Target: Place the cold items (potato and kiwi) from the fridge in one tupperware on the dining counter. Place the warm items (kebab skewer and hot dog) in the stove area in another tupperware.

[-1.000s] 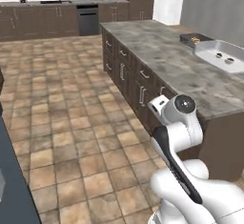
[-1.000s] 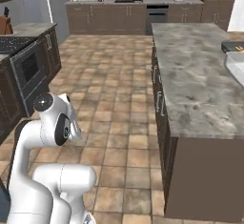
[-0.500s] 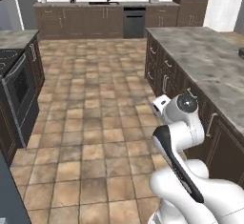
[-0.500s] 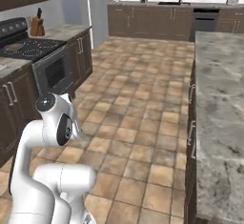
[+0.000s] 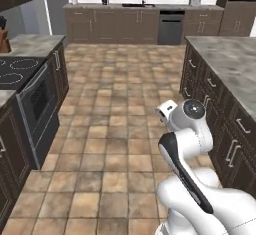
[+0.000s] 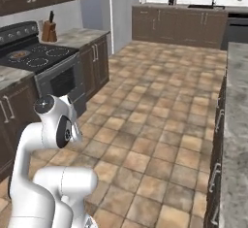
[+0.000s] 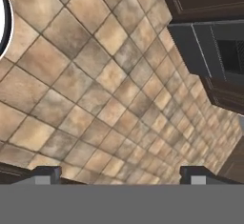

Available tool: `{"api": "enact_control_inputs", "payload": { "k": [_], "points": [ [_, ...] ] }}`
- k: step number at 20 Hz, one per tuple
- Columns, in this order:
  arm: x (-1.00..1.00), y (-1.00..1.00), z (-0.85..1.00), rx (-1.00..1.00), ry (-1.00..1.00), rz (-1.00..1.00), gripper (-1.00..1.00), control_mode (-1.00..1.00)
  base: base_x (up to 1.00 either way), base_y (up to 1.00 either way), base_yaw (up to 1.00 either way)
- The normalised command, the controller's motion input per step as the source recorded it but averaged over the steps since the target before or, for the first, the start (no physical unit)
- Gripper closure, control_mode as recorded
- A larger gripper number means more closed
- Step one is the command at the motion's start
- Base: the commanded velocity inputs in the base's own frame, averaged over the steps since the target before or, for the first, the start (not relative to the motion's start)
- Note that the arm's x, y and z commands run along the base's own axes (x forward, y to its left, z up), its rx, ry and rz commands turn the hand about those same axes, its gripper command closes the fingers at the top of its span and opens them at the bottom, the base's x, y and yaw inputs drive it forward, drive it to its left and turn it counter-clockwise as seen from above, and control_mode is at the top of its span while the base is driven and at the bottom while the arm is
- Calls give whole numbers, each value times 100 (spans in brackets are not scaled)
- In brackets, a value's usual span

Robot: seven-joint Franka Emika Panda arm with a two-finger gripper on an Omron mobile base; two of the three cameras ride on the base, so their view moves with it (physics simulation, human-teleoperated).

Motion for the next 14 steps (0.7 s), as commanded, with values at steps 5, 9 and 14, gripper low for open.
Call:
{"api": "enact_control_inputs", "payload": {
  "k": [5,9,14],
  "points": [
    [0,0,0,0,0,0,-100,100,100,16,23],
    [0,0,0,0,0,0,-100,100,100,28,22],
    [0,0,0,0,0,0,-100,100,100,29,28]
  ]
}}
